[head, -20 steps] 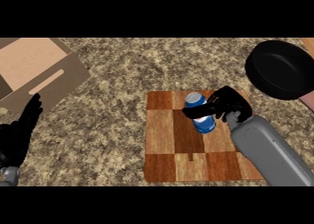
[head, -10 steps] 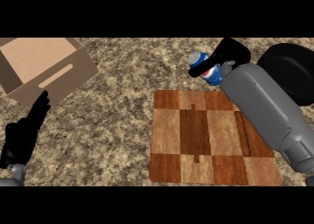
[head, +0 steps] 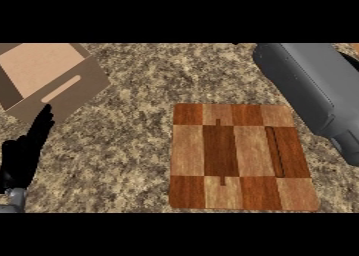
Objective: Pick the can from the cutting board and place it in the pot
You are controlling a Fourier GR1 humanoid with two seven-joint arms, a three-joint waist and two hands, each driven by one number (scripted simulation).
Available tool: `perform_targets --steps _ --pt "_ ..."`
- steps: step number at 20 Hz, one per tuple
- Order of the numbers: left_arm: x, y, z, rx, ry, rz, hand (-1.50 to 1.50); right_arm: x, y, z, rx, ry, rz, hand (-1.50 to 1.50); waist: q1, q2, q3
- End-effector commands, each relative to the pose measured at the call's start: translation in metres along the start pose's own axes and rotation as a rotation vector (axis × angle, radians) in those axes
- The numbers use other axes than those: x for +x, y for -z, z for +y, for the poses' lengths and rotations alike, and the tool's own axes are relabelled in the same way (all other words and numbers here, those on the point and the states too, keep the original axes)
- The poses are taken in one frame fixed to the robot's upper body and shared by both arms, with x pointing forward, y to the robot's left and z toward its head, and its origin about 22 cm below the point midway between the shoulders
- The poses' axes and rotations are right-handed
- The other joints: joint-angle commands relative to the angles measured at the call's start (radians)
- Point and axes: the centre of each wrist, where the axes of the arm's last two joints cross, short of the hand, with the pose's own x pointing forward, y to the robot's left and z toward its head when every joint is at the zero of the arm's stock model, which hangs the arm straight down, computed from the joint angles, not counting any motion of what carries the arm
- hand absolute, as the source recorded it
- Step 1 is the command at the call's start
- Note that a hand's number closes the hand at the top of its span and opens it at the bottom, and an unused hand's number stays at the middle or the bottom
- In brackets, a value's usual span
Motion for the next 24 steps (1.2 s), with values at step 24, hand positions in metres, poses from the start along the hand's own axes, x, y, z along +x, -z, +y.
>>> perform_targets --steps 24 --pt "-0.003 -0.005 0.007 0.027 -0.009 -0.015 0.0 -0.15 0.127 -0.029 -0.287 0.287 0.176 1.5 0.0 0.01 0.003"
